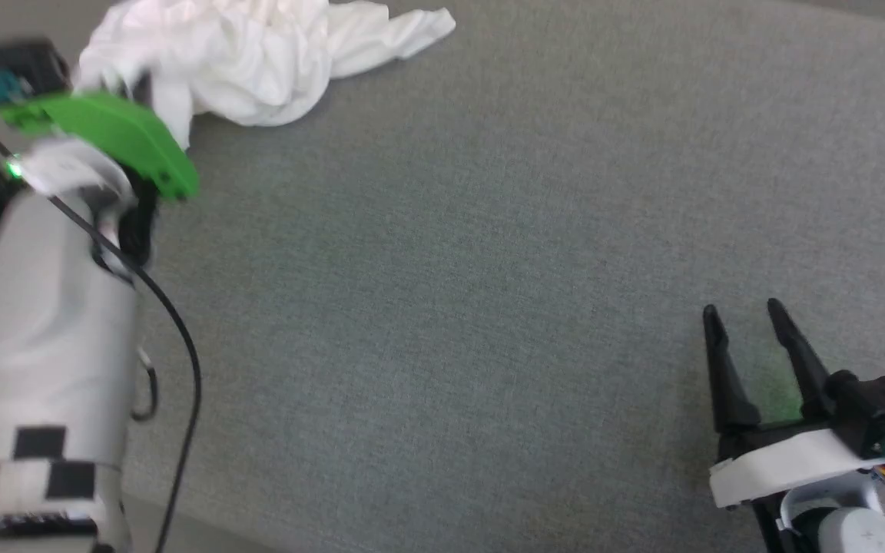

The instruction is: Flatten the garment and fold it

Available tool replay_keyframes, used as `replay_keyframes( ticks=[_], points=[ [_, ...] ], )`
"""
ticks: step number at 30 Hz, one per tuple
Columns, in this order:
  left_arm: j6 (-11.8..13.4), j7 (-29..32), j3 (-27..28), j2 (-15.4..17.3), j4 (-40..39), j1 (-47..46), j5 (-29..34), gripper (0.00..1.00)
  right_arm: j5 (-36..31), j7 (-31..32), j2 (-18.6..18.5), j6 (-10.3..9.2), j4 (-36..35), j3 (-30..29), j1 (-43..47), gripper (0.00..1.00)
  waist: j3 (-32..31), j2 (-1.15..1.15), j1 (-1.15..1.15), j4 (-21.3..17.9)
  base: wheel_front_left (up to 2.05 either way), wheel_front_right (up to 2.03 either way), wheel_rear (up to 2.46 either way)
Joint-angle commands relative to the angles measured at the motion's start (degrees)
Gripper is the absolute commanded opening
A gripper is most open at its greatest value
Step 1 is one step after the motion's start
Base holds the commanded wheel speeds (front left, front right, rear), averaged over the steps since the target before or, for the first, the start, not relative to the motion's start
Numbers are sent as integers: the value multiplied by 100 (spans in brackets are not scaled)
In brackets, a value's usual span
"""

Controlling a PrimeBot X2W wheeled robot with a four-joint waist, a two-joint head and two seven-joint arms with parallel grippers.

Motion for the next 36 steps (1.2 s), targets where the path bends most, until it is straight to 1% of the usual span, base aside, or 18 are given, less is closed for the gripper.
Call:
replay_keyframes(
  ticks=[1, 5, 8, 9, 14, 16, 18, 20, 21, 23, 25, 28, 30, 32, 36],
  points=[
    [-79, -114, 1, 79, -101, -302, 58, 0, 95, -80, -3, -9, 102, 64, -97, 100, -388, 0, -1, -66, 0, 0, 0],
    [-210, -253, -42, 209, -379, -887, 113, 0, 321, -258, -3, -9, 418, 189, -88, 100, -779, 0, -1, -302, 0, 0, 0],
    [-263, -199, 1, 207, -536, -1365, 14, 0, 473, -386, -3, -9, 633, 265, -74, 100, -1046, 0, -1, -541, 0, 0, 0],
    [-293, -182, -46, 251, -616, -1547, 60, 0, 523, -432, -3, -9, 708, 276, -67, 100, -1150, 0, -1, -644, 0, 0, 0],
    [-387, -31, -102, 118, -741, -2413, -73, 0, 689, -588, -3, -9, 1014, 288, -55, 100, -1518, 0, -1, -1098, 0, 0, 0],
    [-440, -23, -157, 49, -737, -2730, -107, 0, 750, -638, -3, -9, 1116, 295, -24, 100, -1657, 0, -1, -1282, 0, 0, 0],
    [-472, 4, -135, -110, -666, -3038, -262, 0, 800, -679, -3, -9, 1201, 311, 9, 100, -1755, 0, -1, -1460, 0, 0, 0],
    [-520, 78, -136, -333, -566, -3295, -466, 0, 866, -717, -3, -9, 1298, 333, 54, 100, -1860, 0, -1, -1644, 0, 0, 0],
    [-543, 121, -117, -485, -517, -3382, -615, 0, 898, -732, -3, -9, 1330, 329, 87, 100, -1884, 0, -1, -1705, 0, 0, 0],
    [-621, 205, -139, -675, -417, -3456, -840, 0, 955, -757, -3, -9, 1373, 330, 130, 100, -1893, 0, -1, -1810, 0, 0, 0],
    [-699, 259, -238, -769, -325, -3367, -980, 0, 994, -776, -3, -9, 1395, 346, 147, 100, -1871, 0, -1, -1907, 0, 0, 0],
    [-766, 361, -452, -958, -269, -2878, -1252, 0, 1049, -796, -3, -9, 1443, 304, 178, 100, -1869, 0, -1, -1999, 0, 0, 0],
    [-789, 423, -803, -1020, -277, -2362, -1229, 0, 1063, -806, -3, -9, 1471, 262, 188, 100, -1842, 0, -1, -2034, 0, 0, 0],
    [-800, 508, -1021, -1112, -262, -1696, -1486, 0, 1059, -814, -3, -9, 1483, 250, 191, 100, -1835, 0, -1, -2069, 0, 0, 0],
    [-808, 787, -1672, -1186, -286, -261, -1898, 0, 1021, -821, -3, -9, 1481, 251, 205, 100, -1813, 0, -1, -2145, 0, 0, 0]
  ],
)
